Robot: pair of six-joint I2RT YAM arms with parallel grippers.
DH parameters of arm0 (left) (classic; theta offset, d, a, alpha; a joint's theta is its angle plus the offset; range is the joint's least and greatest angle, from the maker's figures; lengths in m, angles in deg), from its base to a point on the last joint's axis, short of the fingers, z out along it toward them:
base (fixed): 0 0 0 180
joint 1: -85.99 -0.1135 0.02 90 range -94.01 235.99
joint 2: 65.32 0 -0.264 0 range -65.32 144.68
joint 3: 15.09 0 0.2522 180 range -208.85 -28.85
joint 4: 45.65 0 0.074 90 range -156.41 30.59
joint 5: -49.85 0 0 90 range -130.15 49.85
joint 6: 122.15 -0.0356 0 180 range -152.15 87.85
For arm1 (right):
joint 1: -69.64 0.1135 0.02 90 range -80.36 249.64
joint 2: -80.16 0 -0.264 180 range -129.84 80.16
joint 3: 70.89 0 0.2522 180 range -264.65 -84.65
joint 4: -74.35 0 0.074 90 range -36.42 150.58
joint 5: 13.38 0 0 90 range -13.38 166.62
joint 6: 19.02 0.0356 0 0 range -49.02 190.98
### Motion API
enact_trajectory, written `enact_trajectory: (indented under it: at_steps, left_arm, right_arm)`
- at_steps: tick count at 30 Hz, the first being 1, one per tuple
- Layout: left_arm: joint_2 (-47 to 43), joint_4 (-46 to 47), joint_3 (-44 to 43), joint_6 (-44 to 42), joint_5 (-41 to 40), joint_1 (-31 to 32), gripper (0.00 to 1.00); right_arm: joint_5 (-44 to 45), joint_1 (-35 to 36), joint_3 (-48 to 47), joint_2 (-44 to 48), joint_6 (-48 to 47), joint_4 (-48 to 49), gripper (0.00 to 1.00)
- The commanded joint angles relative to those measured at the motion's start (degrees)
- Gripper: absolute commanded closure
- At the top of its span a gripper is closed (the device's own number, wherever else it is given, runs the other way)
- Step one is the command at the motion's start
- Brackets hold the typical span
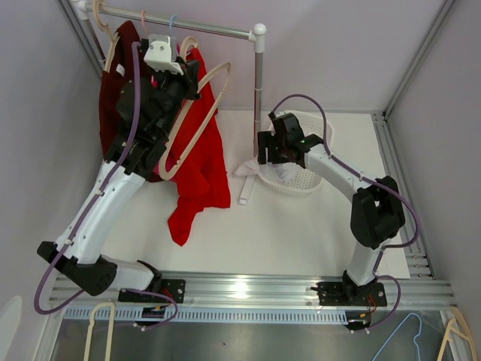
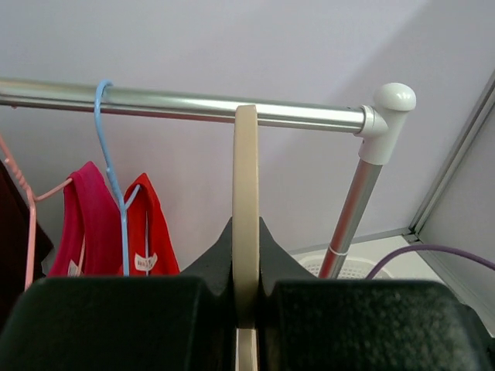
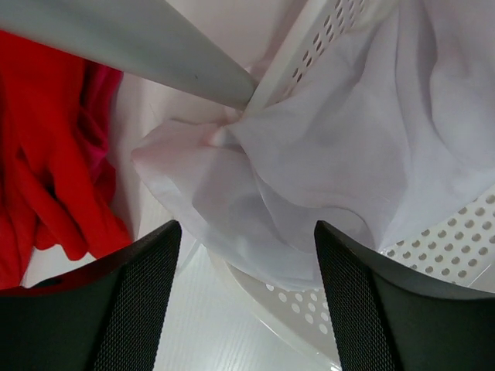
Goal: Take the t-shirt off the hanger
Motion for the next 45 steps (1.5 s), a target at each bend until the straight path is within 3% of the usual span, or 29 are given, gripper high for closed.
enact_trajectory:
  at_steps: [1,6,8,11,19,22,28,37,45]
  left_arm:
    - [1.9,2.4,-5.0,-1.7,2.9,-0.9,0.99]
    - [5.1,1.4,-8.6,-1.2,3.7,-1.2,0.99]
    - [5.8,1.3,-9.7,-0.9,4.3,-1.3,0.99]
    - [6.4,1.4,-10.0,-0.8,4.4,-1.4,0.99]
    - [9.2,1.0,-13.5,-0.4,5.9,-2.5,0.99]
    - [11.3,0.4,-15.2,-0.2,6.6,-2.9,0.99]
    - [13.7,0.8,-16.6,-0.1,8.0,-3.1,0.99]
    - [18.8,-0.8,-20.4,0.6,8.4,-3.1,0.99]
    - [24.6,-3.6,-28.2,0.5,7.9,-3.1,0.99]
  right_arm:
    - [-1.8,0.4,0.5,-0.6,1.1,2.1,0.26]
    - [-3.5,0.5,0.1,-2.6,1.5,1.8,0.43]
    - [-3.4,0.4,0.0,-2.9,1.5,1.9,0.58]
    - [-4.0,0.3,0.1,-3.2,1.5,2.1,0.68]
    - [-5.6,-0.4,0.3,-3.0,1.4,2.2,0.65]
    - [-5.6,-0.3,0.0,-3.4,1.5,1.5,1.0]
    - [-5.7,-1.6,0.7,2.7,1.1,2.1,1.0]
    - [-1.8,-11.6,2.2,15.7,3.8,1.1,1.0]
    - [4.2,-17.6,7.1,20.5,6.6,3.4,1.0]
